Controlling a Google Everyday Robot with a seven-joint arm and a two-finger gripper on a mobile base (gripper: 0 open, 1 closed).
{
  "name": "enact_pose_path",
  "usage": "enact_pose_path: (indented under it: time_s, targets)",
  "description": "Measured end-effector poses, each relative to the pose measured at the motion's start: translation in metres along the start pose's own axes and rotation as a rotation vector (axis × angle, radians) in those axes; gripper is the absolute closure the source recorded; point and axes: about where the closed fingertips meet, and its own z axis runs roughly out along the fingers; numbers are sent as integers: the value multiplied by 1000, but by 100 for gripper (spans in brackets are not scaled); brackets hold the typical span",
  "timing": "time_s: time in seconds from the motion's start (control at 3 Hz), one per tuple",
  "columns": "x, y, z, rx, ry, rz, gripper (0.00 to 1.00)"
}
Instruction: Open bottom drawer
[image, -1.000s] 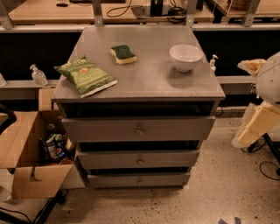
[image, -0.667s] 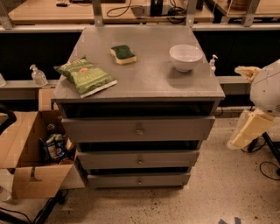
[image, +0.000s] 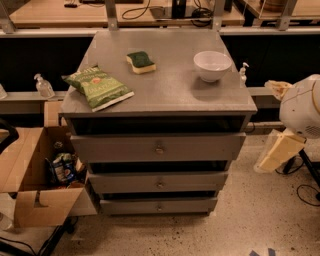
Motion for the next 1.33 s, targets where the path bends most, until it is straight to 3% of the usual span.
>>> enact_pose_path:
  time_s: [0.33,0.67,1.0,1.33]
  targets:
    - [24,30,50,-40,-17,33,0]
    - [67,80,126,-83,-56,68,0]
    - [98,74,202,-3,-110,119,0]
    - [97,74,201,-2,-110,118,0]
